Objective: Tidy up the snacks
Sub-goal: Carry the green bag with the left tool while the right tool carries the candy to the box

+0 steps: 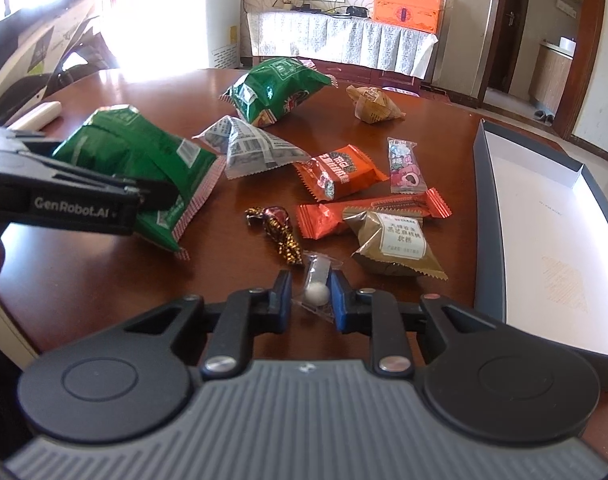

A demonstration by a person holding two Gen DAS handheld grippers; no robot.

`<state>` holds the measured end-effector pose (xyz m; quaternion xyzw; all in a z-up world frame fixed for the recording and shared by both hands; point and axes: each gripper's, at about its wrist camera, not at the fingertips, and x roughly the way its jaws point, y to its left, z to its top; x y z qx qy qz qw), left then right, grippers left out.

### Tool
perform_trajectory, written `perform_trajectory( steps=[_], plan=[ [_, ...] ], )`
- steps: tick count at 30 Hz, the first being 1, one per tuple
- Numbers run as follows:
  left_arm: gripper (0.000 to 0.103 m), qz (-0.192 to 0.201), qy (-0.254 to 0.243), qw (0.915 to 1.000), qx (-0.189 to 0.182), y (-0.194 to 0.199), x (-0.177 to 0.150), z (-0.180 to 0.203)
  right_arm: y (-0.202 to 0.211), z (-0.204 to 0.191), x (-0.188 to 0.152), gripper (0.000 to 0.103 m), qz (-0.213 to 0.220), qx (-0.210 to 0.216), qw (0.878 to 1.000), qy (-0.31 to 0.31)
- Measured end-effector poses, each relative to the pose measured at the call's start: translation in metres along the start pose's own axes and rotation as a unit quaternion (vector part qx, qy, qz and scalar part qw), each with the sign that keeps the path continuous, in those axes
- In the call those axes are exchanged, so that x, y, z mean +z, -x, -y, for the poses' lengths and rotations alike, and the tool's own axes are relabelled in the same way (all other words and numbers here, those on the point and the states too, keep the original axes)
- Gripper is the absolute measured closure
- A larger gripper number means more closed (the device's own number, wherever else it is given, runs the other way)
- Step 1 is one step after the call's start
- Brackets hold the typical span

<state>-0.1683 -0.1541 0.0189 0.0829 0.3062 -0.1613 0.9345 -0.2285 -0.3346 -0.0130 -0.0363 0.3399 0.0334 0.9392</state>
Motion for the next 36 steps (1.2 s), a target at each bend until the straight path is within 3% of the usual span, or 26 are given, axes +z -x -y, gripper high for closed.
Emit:
perform_trajectory(
  steps=[21, 28, 36],
  plan=[
    [0.021, 0.029, 0.006, 0.9995, 0.015, -0.003, 0.019, 0.016, 0.036, 0.01, 0.012, 0.079, 0.069, 0.01, 0.997, -0.033],
    [0.02, 0.074, -0.014, 0.9968, 0.026, 0.009, 0.032, 0.035, 0.047, 0.026, 0.018, 0.079, 0.09, -0.001, 0.994, -0.056],
    [0.021, 0.095, -0.019, 0.9953, -0.01, 0.005, 0.068, 0.06, 0.054, 0.047, 0.03, 0.079, 0.105, -0.022, 0.992, -0.061]
  ],
)
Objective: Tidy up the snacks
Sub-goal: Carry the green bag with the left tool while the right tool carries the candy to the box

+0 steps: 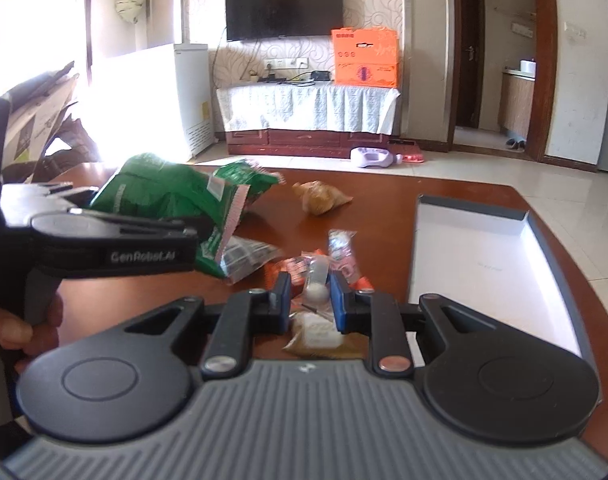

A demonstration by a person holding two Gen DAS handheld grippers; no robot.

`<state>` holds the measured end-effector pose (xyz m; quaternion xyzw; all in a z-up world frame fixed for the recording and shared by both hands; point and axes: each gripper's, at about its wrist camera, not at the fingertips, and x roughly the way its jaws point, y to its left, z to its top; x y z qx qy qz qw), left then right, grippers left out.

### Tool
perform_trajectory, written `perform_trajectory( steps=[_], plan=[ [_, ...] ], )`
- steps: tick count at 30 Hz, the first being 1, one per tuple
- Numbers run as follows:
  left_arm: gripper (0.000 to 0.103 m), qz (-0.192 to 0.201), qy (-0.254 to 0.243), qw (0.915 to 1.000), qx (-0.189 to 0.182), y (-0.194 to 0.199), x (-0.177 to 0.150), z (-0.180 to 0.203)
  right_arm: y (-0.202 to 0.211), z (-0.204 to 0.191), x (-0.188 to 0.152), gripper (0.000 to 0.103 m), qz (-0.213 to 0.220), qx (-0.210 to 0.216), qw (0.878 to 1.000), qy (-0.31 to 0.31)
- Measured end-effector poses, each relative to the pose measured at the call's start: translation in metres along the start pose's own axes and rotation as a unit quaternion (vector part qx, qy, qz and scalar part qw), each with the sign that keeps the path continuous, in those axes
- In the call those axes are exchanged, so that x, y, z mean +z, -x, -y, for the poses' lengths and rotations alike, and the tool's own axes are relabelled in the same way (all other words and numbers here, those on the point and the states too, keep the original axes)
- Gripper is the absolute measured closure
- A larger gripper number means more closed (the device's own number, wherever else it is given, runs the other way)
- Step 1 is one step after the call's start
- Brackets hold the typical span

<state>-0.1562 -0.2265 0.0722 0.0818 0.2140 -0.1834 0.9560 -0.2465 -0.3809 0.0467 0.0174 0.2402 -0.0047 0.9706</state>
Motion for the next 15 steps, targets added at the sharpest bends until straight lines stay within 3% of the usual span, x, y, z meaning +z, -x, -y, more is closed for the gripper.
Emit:
perform_trajectory(
  steps=[5, 15],
  plan=[
    [0.02, 0.015, -0.002, 0.9997, -0.02, -0.02, 0.022, 0.03, -0.001, 0.021, 0.006, 0.079, 0.006, -0.02, 1.0, -0.007],
    [0.02, 0.005, -0.01, 0.9968, -0.079, -0.068, 0.041, 0.096, -0.004, 0.057, 0.002, 0.079, -0.004, -0.054, 0.998, -0.022]
  ],
)
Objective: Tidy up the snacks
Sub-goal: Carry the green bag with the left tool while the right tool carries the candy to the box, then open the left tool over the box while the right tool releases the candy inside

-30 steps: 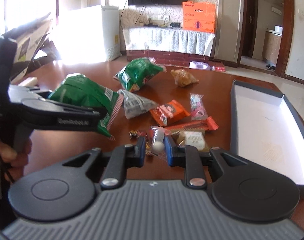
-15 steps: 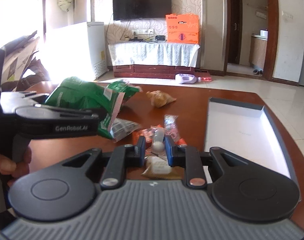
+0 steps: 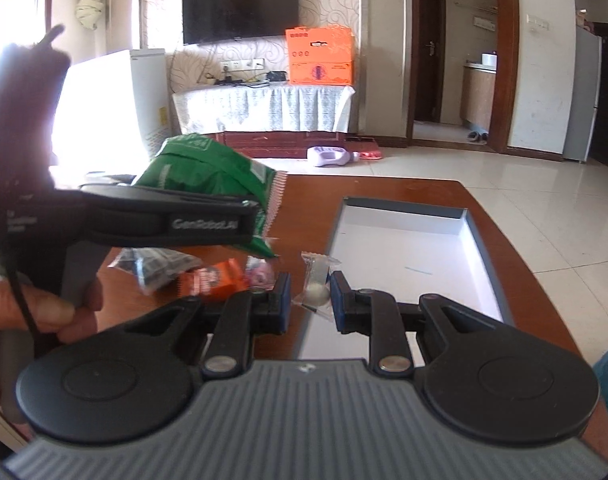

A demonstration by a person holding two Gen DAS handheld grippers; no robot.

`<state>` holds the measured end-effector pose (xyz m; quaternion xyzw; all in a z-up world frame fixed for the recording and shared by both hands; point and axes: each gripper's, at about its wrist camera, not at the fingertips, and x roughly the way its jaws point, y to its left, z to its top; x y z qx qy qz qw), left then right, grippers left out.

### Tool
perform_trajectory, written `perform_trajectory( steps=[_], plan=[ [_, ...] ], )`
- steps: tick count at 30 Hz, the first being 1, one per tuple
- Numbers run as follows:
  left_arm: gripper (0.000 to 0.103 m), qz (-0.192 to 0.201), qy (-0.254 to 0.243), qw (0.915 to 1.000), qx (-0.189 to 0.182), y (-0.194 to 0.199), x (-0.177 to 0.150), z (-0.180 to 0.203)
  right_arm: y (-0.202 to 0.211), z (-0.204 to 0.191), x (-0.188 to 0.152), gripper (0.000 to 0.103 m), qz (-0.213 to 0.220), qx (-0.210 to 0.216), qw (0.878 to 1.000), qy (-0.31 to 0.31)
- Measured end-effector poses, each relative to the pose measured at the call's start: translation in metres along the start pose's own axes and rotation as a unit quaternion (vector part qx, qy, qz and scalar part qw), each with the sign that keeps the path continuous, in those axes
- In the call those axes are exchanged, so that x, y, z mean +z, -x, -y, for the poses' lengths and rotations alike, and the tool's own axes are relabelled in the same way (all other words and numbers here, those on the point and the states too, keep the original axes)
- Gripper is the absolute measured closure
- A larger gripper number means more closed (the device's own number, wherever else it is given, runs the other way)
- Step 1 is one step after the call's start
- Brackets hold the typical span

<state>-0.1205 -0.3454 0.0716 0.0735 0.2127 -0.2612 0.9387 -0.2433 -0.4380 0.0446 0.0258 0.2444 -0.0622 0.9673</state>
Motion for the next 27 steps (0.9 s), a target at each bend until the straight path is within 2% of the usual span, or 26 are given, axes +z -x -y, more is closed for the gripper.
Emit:
perform_trajectory(
  steps=[12, 17, 27],
  plan=[
    [0.02, -0.013, -0.011, 0.9976, -0.067, -0.06, 0.014, 0.075, -0.027, 0.038, -0.014, 0.079, -0.046, -0.038, 0.997, -0.04],
    [0.02, -0.023, -0.02, 0.9962, -0.082, -0.08, 0.01, 0.101, -0.037, 0.05, -0.022, 0.079, -0.065, -0.044, 0.995, -0.055],
    [0.017, -0.055, -0.029, 0.9943, -0.087, -0.111, -0.001, 0.106, -0.055, 0.056, -0.022, 0.079, -0.082, -0.051, 0.994, -0.054]
  ],
)
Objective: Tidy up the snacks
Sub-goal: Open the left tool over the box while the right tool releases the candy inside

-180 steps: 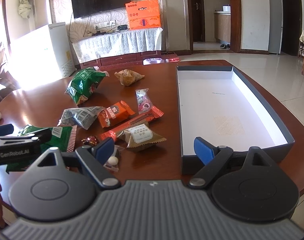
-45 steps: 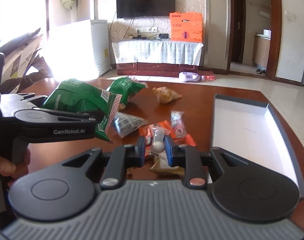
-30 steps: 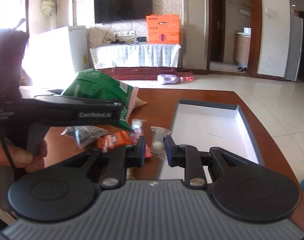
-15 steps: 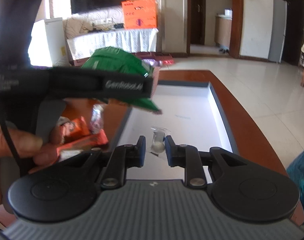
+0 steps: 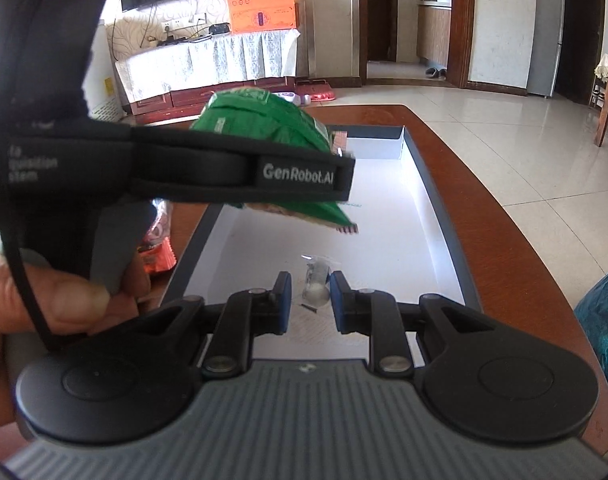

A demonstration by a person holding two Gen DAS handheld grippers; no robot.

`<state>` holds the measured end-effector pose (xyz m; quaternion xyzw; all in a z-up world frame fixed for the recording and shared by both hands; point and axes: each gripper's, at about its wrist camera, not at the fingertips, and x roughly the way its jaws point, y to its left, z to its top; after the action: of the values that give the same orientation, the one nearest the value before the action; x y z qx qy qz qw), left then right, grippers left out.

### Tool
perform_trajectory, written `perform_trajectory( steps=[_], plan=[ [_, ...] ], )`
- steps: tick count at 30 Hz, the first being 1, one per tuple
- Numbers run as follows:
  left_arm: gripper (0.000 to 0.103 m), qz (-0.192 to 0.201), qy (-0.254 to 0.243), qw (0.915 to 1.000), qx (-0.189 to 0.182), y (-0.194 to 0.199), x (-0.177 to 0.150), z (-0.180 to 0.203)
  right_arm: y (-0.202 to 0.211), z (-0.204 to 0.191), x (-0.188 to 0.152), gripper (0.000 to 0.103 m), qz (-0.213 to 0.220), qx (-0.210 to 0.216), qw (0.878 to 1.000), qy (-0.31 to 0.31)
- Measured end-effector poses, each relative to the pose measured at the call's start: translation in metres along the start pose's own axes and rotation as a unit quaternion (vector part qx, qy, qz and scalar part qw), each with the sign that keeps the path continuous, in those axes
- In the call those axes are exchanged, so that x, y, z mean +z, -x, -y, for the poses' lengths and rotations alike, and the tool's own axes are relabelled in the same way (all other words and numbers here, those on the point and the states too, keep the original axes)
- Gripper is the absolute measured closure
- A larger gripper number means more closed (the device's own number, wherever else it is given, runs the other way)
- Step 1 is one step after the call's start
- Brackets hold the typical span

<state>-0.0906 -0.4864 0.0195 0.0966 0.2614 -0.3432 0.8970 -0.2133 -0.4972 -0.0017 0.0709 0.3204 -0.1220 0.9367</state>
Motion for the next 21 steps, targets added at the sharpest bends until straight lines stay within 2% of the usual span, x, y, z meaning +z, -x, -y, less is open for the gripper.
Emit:
perform_trajectory(
  steps=[3, 6, 8, 10, 15, 21],
  plan=[
    [0.014, -0.005, -0.003, 1.0, 0.001, -0.006, -0.001, -0.002, -0.003, -0.004, -0.002, 0.078, -0.003, -0.003, 1.0, 0.003],
    [0.006, -0.002, -0.002, 1.0, -0.001, -0.005, -0.002, -0.007, -0.007, -0.007, -0.002, 0.077, -0.007, -0.01, 1.0, 0.007],
    [0.004, 0.001, -0.002, 1.0, 0.0, -0.002, -0.003, -0.008, -0.005, -0.008, -0.001, 0.068, -0.001, -0.011, 1.0, 0.005],
    [0.003, 0.002, -0.001, 1.0, 0.001, 0.001, -0.004, -0.011, -0.003, -0.011, 0.001, 0.049, 0.007, -0.013, 1.0, 0.008],
    [0.002, 0.012, -0.001, 0.9999, 0.002, 0.022, -0.007, -0.014, 0.003, -0.018, 0.0, 0.035, 0.025, -0.013, 0.999, 0.025],
    [0.002, 0.032, 0.003, 0.9993, 0.021, 0.061, -0.007, -0.03, 0.011, -0.024, 0.002, 0.033, 0.044, -0.021, 0.999, 0.024]
  ],
)
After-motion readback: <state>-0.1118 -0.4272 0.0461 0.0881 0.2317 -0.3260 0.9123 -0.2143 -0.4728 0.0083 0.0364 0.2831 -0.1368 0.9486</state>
